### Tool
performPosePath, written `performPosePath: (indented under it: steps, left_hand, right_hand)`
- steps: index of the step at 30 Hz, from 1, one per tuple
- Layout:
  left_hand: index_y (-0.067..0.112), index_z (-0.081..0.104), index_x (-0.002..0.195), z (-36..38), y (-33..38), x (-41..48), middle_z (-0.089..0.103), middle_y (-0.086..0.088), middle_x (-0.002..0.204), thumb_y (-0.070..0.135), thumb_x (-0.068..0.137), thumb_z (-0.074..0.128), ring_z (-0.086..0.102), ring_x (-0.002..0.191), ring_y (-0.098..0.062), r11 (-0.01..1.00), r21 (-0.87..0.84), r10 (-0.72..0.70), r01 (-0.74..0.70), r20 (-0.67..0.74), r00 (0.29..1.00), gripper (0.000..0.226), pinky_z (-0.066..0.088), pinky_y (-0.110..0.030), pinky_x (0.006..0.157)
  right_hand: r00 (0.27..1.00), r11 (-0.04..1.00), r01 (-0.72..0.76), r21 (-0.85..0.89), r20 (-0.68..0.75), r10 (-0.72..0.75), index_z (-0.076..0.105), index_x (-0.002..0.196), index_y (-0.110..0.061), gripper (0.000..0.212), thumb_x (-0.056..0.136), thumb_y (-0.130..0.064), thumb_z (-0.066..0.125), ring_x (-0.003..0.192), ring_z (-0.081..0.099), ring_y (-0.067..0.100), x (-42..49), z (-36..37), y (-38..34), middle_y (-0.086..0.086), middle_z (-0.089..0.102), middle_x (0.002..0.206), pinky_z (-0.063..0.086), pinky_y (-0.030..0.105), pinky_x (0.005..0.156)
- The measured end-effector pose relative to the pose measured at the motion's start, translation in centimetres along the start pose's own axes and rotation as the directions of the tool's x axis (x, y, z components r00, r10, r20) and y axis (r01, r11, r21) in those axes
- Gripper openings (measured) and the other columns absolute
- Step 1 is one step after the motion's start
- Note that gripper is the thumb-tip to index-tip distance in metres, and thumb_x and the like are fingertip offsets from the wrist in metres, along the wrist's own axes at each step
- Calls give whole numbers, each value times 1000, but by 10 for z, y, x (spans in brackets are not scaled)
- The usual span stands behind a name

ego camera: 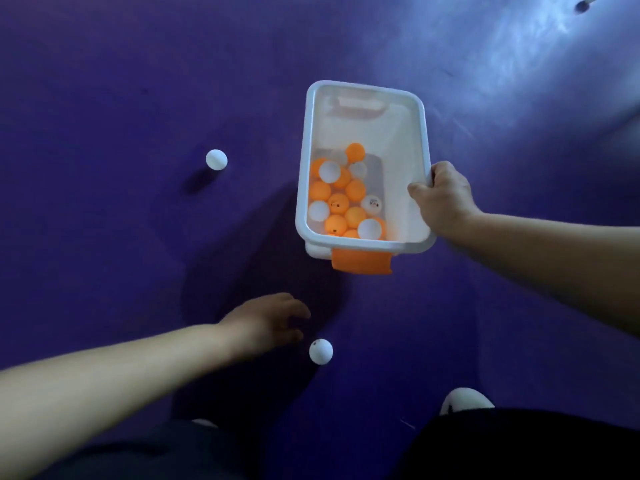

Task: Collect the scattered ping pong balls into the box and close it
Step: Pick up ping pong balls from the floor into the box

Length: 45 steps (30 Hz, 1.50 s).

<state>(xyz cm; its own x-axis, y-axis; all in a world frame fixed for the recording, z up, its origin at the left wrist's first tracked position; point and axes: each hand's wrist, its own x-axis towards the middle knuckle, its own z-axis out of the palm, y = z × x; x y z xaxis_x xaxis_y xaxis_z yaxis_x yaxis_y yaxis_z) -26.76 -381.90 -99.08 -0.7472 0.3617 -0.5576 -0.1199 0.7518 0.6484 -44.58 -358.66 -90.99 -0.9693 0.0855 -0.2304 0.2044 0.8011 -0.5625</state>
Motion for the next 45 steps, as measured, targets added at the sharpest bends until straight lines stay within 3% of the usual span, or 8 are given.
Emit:
performPosePath:
  steps: [11,15,20,25,32,37,41,45]
  left_hand:
    - [33,42,137,64,2,17,43,10,130,35,87,59,44,119,-12,957,206,196,-203,51,979,53,43,-29,89]
    - [26,53,127,56,-16,12,50,11,120,42,83,58,55,108,-11,990,17,136,-137,-280,950,47,47,-25,84]
    - [11,55,121,3,-27,12,53,6,112,53,79,47,52,95,-3,888,-419,-253,-188,-788,562,60,44,-15,82]
    - [23,52,118,-60,19,17,57,1,112,42,83,54,56,89,-12,839,-327,-156,-434,-910,385,39,48,-20,80]
    - [28,52,126,-100,45,44,46,24,116,57,72,60,39,116,-4,898,-191,86,-397,-807,584,62,29,-4,98]
    - [8,48,133,-139,-4,78,52,-9,131,33,83,62,38,118,-20,999,-12,9,-42,-891,454,57,29,-32,104]
    - [14,36,144,-162,-54,107,24,-16,153,20,87,62,19,138,-36,894,249,-114,373,-679,725,63,24,-47,111]
    - [22,31,147,-170,-73,129,16,-14,157,20,92,56,12,143,-32,836,296,-237,463,-567,789,61,20,-47,114]
  right_hand:
    - [998,998,-59,11,-34,59,51,109,-4,22,93,-18,52,85,46,18,-30,21,21,4,51,96,35,29,71]
    - [996,997,-77,29,-38,78,48,101,-11,11,94,-18,52,83,46,18,-30,23,23,3,51,96,34,25,64]
    - [998,998,-38,56,-40,41,52,105,-7,16,93,-17,53,83,49,18,-25,25,21,4,53,95,37,27,67]
    - [999,997,37,72,-6,-36,51,101,-10,10,93,-16,54,71,49,9,-18,24,15,-2,53,90,36,19,57]
    - [990,990,130,57,42,-132,47,92,-10,9,93,-17,53,68,46,6,-5,25,8,-9,49,78,35,21,54]
    - [987,988,151,23,59,-152,49,92,-6,12,91,-16,54,70,46,15,4,26,6,-3,51,80,39,23,55]
    - [985,988,153,22,70,-155,47,89,-14,7,91,-17,54,69,46,12,12,28,12,-8,50,79,40,23,57]
    - [985,988,143,51,91,-148,47,89,-16,7,92,-18,53,69,47,12,19,29,15,-9,51,79,42,26,59]
